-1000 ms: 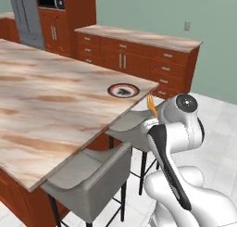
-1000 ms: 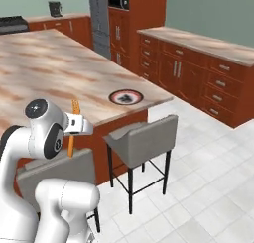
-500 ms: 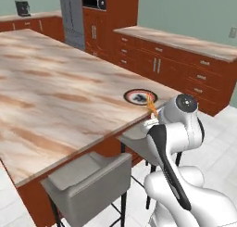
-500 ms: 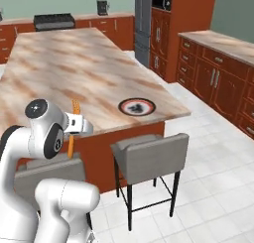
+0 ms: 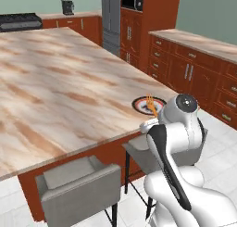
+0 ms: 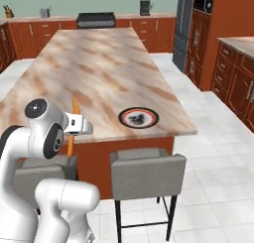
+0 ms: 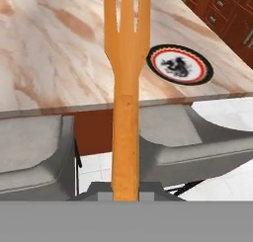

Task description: Take the fork and place it on the left side of the plate. Then take the spoon and place it on the right side of the plate. Make sure they're directly next to the plate.

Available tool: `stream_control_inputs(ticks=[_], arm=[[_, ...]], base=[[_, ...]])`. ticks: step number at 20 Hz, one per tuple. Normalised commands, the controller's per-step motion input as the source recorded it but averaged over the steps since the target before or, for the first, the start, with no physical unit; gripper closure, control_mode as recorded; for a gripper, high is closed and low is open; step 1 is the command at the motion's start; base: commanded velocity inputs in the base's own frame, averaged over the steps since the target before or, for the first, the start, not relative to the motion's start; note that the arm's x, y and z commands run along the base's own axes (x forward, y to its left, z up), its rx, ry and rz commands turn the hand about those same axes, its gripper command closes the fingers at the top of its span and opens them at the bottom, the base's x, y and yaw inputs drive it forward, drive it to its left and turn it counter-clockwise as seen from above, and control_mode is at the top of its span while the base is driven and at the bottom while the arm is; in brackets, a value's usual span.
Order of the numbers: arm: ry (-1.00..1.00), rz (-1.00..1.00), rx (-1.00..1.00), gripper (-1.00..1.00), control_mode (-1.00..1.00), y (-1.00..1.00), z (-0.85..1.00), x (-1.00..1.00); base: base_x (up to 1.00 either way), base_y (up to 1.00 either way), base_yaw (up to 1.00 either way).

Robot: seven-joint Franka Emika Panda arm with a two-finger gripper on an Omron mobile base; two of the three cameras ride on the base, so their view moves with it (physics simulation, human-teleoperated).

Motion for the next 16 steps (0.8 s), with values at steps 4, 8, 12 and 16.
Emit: stream_control_inputs(ticks=[4,8,12,16], arm=[[0.0,0.0,0.0,1.0,1.0,0.0,0.0,0.0],[0.0,0.0,0.0,1.0,1.0,0.0,0.0,0.0],[0.03,0.05,0.02,1.0,-1.0,-0.13,-0.05,0.25],[0.16,0.07,0.05,1.0,-1.0,-0.48,-0.21,1.0]], base=[[0.99,-0.43,0.38],[1.0,-0.47,0.36],[0.75,-0.28,0.23],[0.0,0.0,0.0]])
